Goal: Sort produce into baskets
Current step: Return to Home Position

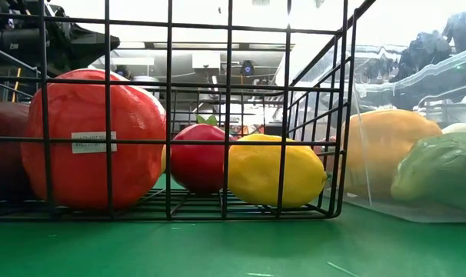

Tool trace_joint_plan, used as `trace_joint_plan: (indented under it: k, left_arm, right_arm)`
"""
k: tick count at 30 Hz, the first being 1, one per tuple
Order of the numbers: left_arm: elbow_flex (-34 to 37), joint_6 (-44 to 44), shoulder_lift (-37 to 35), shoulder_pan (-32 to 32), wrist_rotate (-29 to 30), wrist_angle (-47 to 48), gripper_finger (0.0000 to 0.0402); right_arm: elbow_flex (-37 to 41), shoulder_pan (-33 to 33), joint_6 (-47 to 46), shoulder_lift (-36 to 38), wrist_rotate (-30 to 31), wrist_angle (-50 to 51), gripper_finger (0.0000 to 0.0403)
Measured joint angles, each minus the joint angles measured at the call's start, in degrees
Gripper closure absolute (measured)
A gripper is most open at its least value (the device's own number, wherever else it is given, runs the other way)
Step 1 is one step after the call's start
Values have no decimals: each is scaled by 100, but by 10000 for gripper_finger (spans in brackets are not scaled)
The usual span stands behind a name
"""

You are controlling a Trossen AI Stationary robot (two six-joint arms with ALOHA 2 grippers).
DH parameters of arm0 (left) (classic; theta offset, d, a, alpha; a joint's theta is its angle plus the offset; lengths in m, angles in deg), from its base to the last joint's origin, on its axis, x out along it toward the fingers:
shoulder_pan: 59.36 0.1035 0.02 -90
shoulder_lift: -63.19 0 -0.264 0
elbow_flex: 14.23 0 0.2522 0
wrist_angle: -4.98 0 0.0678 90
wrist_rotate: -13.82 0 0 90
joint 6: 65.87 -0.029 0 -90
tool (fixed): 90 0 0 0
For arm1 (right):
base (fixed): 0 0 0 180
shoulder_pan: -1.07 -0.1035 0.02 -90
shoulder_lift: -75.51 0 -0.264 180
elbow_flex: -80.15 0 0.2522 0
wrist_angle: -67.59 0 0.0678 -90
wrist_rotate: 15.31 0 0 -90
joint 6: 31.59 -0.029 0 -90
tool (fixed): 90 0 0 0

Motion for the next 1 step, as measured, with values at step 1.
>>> trace_joint_plan:
  k: [1]
  left_arm:
    - [0, 0, 2, 2, 0, 0, 398]
  right_arm:
    - [-1, 0, 0, 0, 0, 0, 402]
